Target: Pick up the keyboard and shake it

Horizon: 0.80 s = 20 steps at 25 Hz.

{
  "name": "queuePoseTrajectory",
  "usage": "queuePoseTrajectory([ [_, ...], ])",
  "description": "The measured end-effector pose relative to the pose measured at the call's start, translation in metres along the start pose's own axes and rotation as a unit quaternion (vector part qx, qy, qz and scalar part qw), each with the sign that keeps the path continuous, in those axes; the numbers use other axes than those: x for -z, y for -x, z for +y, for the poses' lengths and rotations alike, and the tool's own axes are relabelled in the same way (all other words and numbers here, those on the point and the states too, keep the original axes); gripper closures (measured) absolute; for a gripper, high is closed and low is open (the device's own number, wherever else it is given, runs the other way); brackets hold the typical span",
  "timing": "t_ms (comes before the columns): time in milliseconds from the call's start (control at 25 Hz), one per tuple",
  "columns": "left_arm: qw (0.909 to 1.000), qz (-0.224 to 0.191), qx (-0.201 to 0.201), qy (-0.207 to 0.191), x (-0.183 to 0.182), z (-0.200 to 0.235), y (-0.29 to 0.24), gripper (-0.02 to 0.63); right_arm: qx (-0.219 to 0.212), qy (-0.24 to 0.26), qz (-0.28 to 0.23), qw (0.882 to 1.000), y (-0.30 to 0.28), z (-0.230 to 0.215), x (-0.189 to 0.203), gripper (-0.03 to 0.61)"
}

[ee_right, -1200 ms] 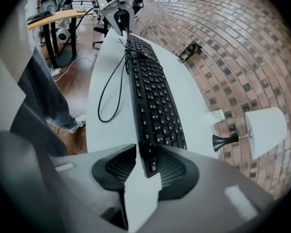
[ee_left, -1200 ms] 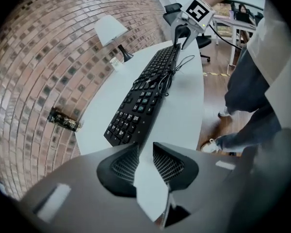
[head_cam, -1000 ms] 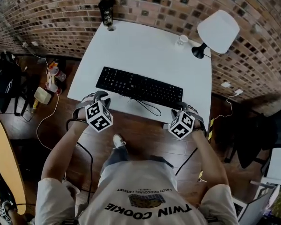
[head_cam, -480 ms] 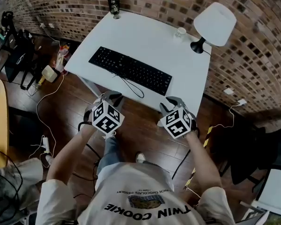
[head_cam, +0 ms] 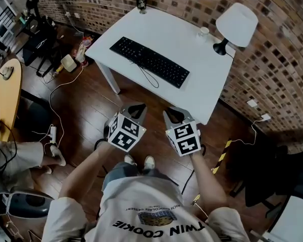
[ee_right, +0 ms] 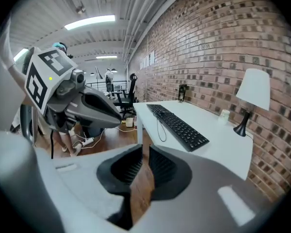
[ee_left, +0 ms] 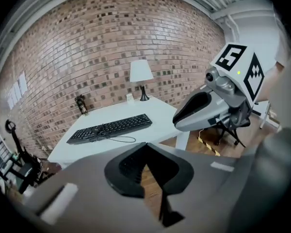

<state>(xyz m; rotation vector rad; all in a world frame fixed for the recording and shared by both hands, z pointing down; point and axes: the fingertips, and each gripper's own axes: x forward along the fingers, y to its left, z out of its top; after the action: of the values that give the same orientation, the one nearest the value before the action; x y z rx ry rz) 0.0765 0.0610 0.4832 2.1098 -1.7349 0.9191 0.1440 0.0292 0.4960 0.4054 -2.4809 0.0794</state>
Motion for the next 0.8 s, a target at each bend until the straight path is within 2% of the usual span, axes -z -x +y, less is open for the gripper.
queuePoseTrajectory([
  [280,0.9966,-0.036,-0.032,0.067,0.012,-0.025,0.055,0.606,-0.025,-0.07,-0.048,0.996,0.025,0.064,-0.008,0.569],
  [520,0.9891,-0.071,-0.05,0.119,0.03,-0.039,0.102,0.606,-0.02,-0.114,-0.078,0.99,0.043,0.117,-0.017,0.575],
  [800,0.9837,-0.095,-0.05,0.145,0.051,-0.058,0.15,0.606,-0.013,-0.136,-0.097,0.986,0.068,0.172,-0.015,0.575],
])
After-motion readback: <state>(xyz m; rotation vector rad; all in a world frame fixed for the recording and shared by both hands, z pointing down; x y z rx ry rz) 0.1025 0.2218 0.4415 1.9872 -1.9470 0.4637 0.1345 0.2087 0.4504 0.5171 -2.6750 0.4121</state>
